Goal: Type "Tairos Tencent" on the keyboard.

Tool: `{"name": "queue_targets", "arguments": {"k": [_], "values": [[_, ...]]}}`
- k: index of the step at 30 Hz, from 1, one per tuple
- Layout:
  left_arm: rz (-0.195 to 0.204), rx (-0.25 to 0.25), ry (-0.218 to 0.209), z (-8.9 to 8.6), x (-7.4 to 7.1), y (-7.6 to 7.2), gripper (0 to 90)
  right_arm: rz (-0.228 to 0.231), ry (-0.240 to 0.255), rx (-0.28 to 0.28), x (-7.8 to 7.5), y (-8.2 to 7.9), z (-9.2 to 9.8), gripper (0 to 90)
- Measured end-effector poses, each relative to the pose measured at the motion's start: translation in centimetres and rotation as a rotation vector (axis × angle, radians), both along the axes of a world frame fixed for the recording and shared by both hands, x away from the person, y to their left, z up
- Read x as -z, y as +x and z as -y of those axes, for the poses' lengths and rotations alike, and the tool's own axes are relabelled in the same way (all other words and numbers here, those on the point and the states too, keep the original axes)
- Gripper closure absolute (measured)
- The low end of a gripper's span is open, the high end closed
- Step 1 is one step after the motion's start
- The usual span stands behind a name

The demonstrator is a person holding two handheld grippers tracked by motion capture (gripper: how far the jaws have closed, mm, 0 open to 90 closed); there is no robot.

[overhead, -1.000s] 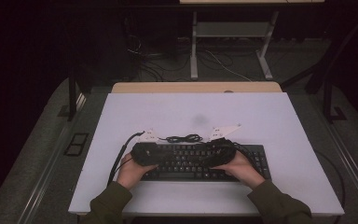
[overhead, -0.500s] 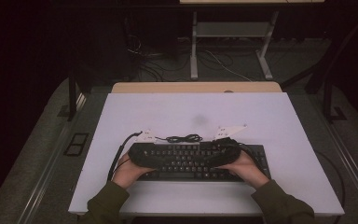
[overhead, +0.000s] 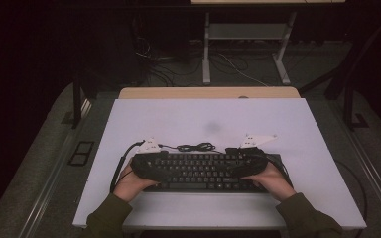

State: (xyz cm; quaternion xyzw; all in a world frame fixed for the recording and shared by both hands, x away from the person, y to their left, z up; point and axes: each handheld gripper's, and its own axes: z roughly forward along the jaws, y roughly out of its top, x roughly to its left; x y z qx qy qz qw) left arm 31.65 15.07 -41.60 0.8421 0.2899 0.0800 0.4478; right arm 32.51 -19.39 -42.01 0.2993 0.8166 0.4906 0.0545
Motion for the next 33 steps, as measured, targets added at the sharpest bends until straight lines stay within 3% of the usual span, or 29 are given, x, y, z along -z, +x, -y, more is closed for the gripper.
{"name": "queue_targets", "arguments": {"k": [7, 19, 33], "values": [[0.007, -0.021, -0.016, -0.6, 0.0, -0.7, 10.8, 0.02, -0.007, 0.067, 0.2, -0.6, 1.9, 19.6], [0.025, -0.053, -0.043, -2.2, 0.0, -1.6, 0.3, 0.041, -0.008, 0.12, 0.6, -1.7, 4.5, 18.5], [0.036, -0.072, -0.06, -3.9, 0.5, -2.7, 0.0, 0.055, -0.004, 0.159, 1.1, -3.7, 7.5, 17.9]]}}
